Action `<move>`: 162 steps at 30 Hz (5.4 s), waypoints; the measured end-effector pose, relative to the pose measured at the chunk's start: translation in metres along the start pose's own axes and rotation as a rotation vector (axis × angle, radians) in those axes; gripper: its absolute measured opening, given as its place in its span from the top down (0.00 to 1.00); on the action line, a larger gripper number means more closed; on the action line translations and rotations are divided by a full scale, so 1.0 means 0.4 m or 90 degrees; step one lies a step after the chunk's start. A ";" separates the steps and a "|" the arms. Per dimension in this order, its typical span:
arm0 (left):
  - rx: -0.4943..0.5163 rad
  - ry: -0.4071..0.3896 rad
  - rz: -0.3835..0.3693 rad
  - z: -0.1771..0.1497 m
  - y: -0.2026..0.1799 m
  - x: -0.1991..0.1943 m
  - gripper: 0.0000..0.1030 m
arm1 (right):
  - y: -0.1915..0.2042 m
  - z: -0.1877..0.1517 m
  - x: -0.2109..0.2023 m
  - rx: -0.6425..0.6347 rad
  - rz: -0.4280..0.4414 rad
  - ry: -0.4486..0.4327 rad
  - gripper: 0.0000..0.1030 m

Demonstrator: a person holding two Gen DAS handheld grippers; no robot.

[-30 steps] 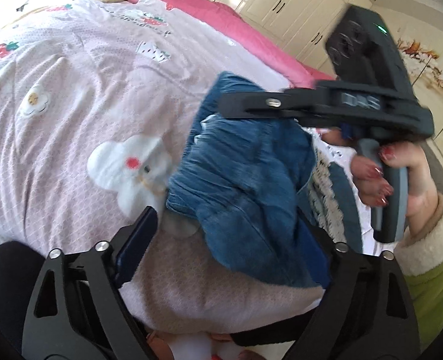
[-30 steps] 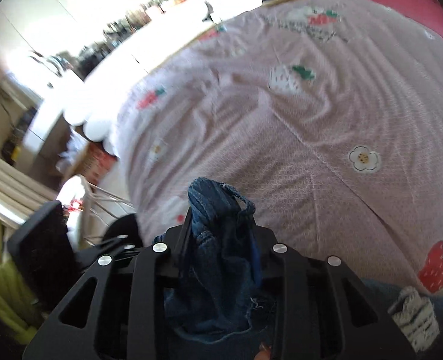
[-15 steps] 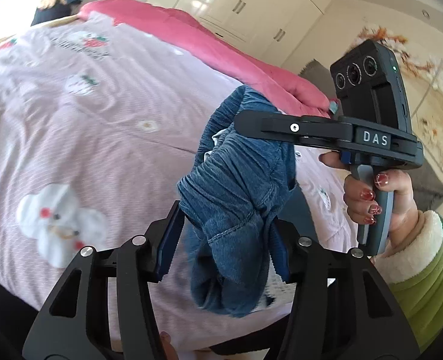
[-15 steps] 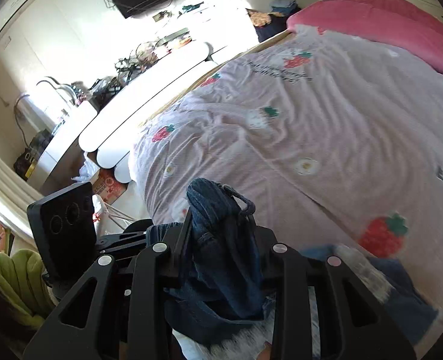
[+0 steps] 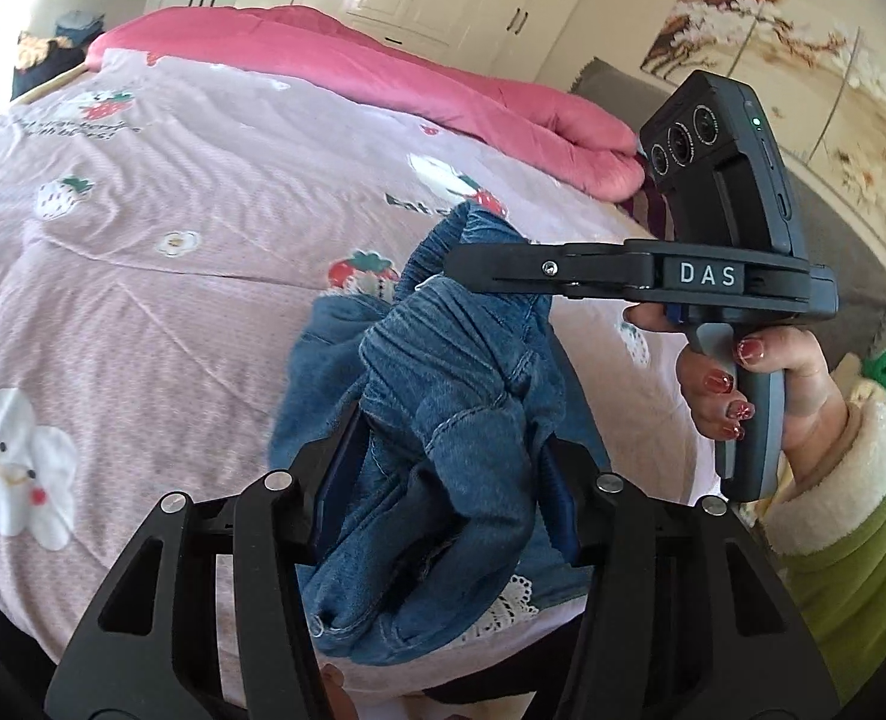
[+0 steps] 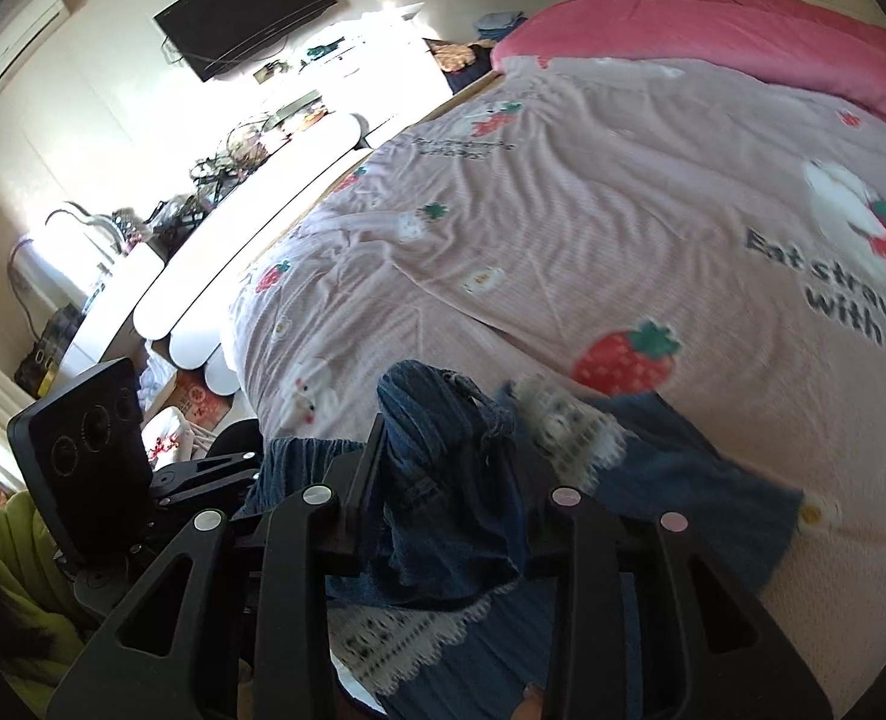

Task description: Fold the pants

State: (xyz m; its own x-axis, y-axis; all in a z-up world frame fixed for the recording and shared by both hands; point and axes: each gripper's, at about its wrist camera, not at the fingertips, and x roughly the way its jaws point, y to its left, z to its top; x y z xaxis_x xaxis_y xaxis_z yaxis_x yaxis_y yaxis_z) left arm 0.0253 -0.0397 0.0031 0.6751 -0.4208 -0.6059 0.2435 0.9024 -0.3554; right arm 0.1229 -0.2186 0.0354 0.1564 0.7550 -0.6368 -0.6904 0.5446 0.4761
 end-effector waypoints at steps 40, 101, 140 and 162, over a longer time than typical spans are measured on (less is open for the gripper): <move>0.105 0.118 0.033 0.144 0.024 0.098 0.34 | 0.338 -0.341 -0.086 -0.309 -0.170 -0.049 0.27; 0.138 0.158 0.052 0.131 0.012 0.246 0.43 | 0.342 -0.448 0.124 -0.421 -0.084 0.096 0.97; 0.167 0.066 0.099 0.117 -0.053 0.115 0.30 | 0.249 -0.402 -0.005 -0.072 -0.239 -0.080 0.57; 0.157 0.020 0.144 0.067 -0.041 -0.005 0.10 | 0.190 -0.401 -0.188 0.024 -0.313 -0.207 0.11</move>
State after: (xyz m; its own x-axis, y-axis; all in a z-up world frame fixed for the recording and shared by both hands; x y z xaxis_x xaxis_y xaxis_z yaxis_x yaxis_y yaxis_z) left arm 0.0386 -0.0512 0.0295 0.7109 -0.2064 -0.6723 0.2535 0.9669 -0.0287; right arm -0.0545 -0.2925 0.0222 0.6643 0.4812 -0.5720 -0.4582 0.8667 0.1971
